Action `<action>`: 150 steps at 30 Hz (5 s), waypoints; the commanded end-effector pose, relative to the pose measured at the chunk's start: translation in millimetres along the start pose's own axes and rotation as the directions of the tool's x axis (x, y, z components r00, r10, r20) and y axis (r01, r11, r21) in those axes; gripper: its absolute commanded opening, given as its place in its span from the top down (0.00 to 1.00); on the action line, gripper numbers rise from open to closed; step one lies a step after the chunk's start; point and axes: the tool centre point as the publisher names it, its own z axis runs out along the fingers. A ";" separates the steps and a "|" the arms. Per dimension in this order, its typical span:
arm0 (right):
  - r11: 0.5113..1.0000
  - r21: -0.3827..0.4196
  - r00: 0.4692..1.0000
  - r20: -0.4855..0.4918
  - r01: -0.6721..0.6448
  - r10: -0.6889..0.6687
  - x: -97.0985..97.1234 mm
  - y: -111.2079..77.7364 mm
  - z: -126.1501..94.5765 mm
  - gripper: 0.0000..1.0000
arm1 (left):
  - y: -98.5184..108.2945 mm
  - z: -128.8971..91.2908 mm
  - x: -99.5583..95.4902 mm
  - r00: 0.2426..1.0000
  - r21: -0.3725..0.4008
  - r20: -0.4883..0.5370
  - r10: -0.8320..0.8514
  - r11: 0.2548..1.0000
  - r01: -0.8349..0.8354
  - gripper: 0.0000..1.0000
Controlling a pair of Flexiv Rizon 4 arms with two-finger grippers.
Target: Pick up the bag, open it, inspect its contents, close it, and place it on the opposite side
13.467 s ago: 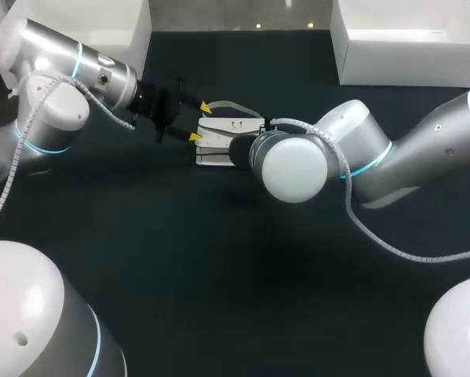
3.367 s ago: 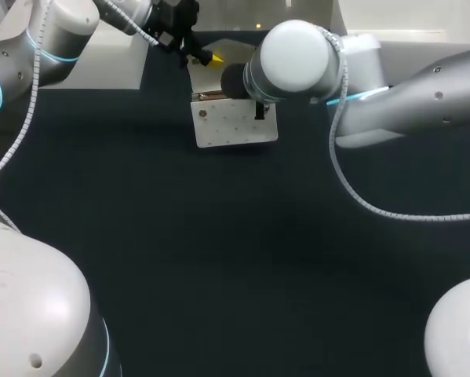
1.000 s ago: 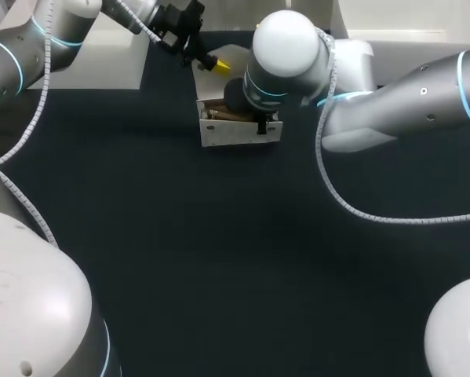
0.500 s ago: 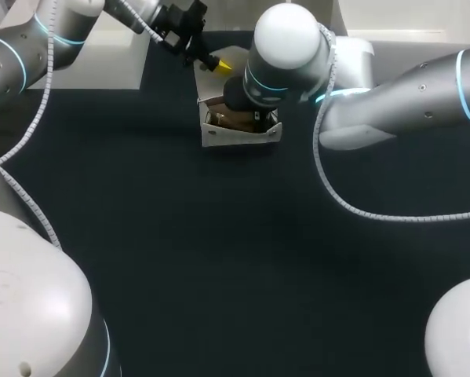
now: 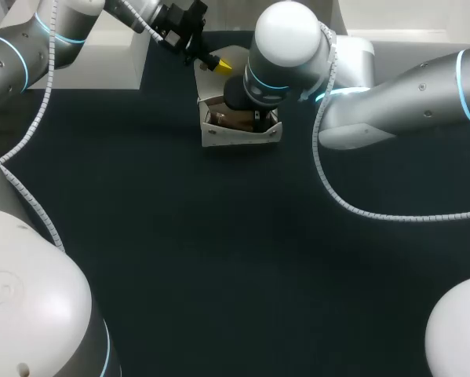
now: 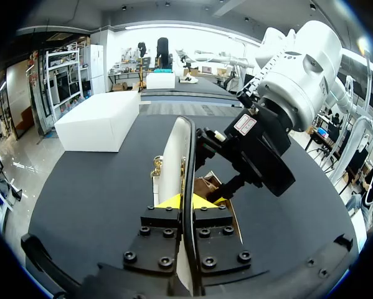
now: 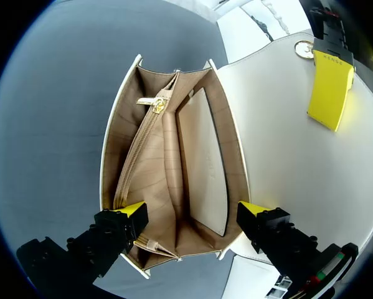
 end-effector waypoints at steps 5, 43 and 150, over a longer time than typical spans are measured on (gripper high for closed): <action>1.000 0.004 1.000 0.004 0.000 0.000 -0.1 -0.5 7.8 0.00 | 2.0 -0.1 -4.8 1.000 0.006 -0.012 0.002 1.000 -0.002 1.00; 0.997 -0.029 0.945 0.317 -0.076 0.081 -24.5 -9.3 -91.9 0.77 | 8.4 6.7 -12.1 1.000 -0.015 0.030 -0.009 1.000 0.010 1.00; 0.997 -0.019 0.978 0.194 -0.071 0.073 52.6 11.1 24.4 0.76 | 91.5 42.4 -82.4 0.928 -0.093 0.237 0.289 0.957 -0.274 1.00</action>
